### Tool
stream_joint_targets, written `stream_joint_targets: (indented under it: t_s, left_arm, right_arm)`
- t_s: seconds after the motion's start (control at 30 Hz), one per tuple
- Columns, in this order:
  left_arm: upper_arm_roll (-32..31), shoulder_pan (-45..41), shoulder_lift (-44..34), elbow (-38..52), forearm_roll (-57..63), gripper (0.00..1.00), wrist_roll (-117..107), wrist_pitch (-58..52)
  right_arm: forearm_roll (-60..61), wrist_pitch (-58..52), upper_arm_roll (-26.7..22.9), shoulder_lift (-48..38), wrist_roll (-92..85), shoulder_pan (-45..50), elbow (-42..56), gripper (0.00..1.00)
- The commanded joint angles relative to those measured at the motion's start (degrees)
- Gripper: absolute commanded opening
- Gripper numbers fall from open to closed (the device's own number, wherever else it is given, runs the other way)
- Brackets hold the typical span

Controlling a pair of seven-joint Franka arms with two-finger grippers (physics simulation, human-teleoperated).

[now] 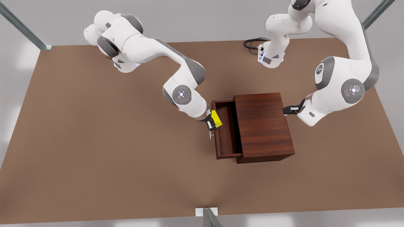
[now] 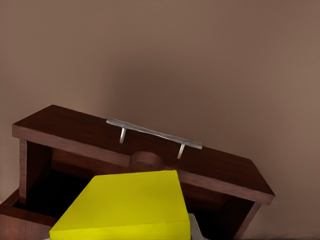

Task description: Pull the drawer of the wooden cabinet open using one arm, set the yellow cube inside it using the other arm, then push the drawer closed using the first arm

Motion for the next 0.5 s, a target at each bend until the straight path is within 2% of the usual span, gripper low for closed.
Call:
stream_joint_targets:
  t_s: [0.0, 0.47]
  left_arm:
    - [-0.1, -0.1, -0.1, 0.0, 0.2, 1.0, 9.6, -0.1]
    - [0.0, -0.7, -0.2, -0.6, 0.4, 1.0, 8.9, 0.6]
  right_arm:
    - [0.2, 6.5, -0.2, 0.9, 33.8, 1.1, 0.5, 0.67]
    - [0.1, 9.7, -1.9, 8.4, 34.3, 5.8, 8.1, 0.67]
